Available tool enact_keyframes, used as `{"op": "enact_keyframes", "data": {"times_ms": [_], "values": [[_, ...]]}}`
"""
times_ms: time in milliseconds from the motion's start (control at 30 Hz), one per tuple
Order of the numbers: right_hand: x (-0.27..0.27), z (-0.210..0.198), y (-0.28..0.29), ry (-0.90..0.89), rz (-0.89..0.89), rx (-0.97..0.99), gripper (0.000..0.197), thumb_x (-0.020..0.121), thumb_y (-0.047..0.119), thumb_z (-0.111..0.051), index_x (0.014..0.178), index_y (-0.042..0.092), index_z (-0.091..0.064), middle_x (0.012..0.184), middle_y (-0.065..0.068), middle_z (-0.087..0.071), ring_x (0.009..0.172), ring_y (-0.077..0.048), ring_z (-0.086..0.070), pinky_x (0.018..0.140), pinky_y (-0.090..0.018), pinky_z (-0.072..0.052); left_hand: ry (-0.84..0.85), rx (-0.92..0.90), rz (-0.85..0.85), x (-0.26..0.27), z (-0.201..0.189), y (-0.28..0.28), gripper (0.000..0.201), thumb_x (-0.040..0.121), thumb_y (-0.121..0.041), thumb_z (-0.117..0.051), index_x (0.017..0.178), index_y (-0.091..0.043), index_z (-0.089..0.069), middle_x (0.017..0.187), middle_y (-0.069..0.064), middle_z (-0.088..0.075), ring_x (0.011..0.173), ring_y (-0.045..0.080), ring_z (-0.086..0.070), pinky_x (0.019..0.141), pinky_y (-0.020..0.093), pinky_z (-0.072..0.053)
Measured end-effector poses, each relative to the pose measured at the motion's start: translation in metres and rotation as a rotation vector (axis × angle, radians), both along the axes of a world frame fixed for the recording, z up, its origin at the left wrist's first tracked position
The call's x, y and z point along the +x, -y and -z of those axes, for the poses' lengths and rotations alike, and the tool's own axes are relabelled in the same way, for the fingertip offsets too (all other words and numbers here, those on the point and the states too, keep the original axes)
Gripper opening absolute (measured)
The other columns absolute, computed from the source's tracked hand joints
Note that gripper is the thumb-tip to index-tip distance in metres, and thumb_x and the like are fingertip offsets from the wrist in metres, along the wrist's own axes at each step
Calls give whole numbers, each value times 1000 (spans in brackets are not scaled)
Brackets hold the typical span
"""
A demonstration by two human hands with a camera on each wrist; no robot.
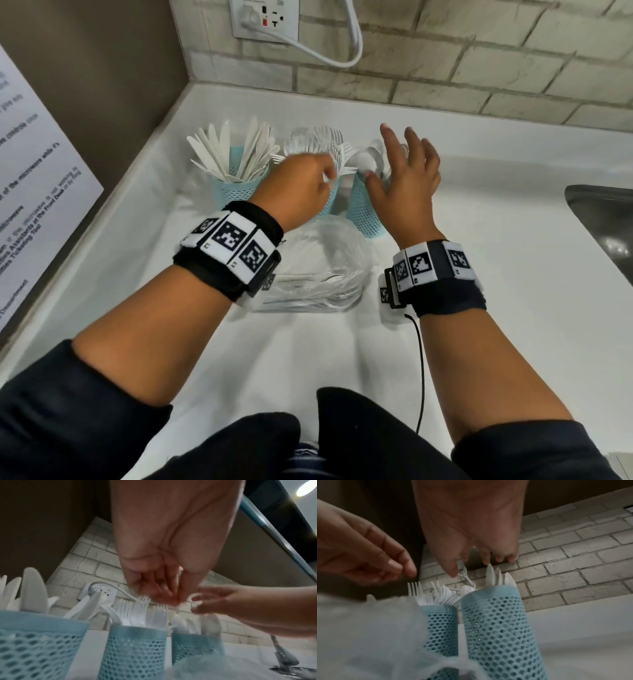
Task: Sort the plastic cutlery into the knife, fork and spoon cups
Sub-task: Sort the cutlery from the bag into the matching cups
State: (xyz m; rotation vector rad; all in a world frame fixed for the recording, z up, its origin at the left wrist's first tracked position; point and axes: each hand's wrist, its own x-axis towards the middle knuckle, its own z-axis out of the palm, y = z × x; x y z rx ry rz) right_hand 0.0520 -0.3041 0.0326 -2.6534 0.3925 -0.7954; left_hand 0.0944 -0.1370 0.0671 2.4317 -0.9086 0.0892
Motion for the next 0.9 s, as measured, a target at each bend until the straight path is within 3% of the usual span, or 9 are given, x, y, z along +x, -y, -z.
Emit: {"op": "enact_keyframes", "data": {"times_ms": [100, 167, 267, 433, 533, 600, 667, 800, 900], "values": [[-4, -8, -14, 281, -155, -40, 30, 83, 26, -54, 109, 18, -67, 117, -10, -58, 110, -30, -50, 89, -37, -40, -235, 303, 107, -9, 16, -2, 23, 91, -10, -48, 105, -8, -66, 110, 8, -66, 101, 24, -60, 91, 33, -46], [-3, -10, -18, 77, -330, 45, 22, 83, 24, -55, 93, 15, -72, 100, -10, -62, 90, -24, -59, 79, -36, -48, -310, 558, 151, -14, 31, -6, 25, 88, -9, -50, 106, -5, -67, 113, 11, -66, 103, 27, -61, 88, 33, -47], [-7, -3, -24, -377, -396, 32, 17, 83, 25, -62, 87, 14, -74, 98, -11, -66, 89, -24, -63, 80, -35, -51, -375, 815, 198, -16, 47, -11, 17, 78, -15, -58, 94, -10, -61, 105, 12, -65, 87, 26, -58, 76, 28, -46], [-19, -1, -32, -752, -313, 30, 26, 85, 27, -65, 106, 13, -71, 117, -8, -65, 112, -23, -55, 95, -32, -44, -468, 799, 241, -19, 47, -14, 19, 79, -25, -63, 96, -18, -59, 92, 6, -59, 77, 19, -49, 71, 27, -45], [-25, 0, -36, -955, -281, 66, 53, 86, 29, -63, 136, 20, -47, 145, 1, -41, 131, -18, -40, 102, -31, -36, -501, 792, 224, -20, 49, -16, 27, 77, -33, -67, 91, -12, -57, 91, 5, -58, 78, 20, -51, 72, 28, -43], [-26, 3, -38, -1044, -282, 18, 69, 86, 26, -63, 146, 20, -29, 153, 0, -28, 138, -19, -31, 109, -33, -31, -517, 781, 204, -21, 52, -17, 49, 73, -43, -72, 108, -9, -62, 106, 4, -65, 94, 22, -61, 86, 32, -49], [-25, 3, -41, -1091, -304, 38, 79, 85, 19, -63, 149, 18, -16, 154, -4, -25, 136, -22, -36, 107, -35, -37, -520, 763, 206, -25, 53, -16, 57, 71, -44, -73, 116, -13, -60, 113, 3, -65, 103, 21, -61, 90, 32, -50], [-25, -2, -44, -1124, -324, 162, 92, 84, 8, -62, 150, 26, -1, 151, -7, -31, 111, -22, -55, 93, -37, -49, -527, 706, 229, -32, 56, -16, 43, 75, -31, -70, 114, -14, -62, 112, 5, -66, 91, 17, -59, 69, 23, -46], [-26, -4, -39, -1084, -309, 181, 92, 84, 6, -59, 150, 31, -1, 149, -6, -34, 97, -19, -56, 83, -34, -51, -511, 673, 188, -30, 56, -18, 39, 80, -30, -64, 114, -12, -60, 114, 5, -64, 100, 21, -60, 81, 27, -46]]}}
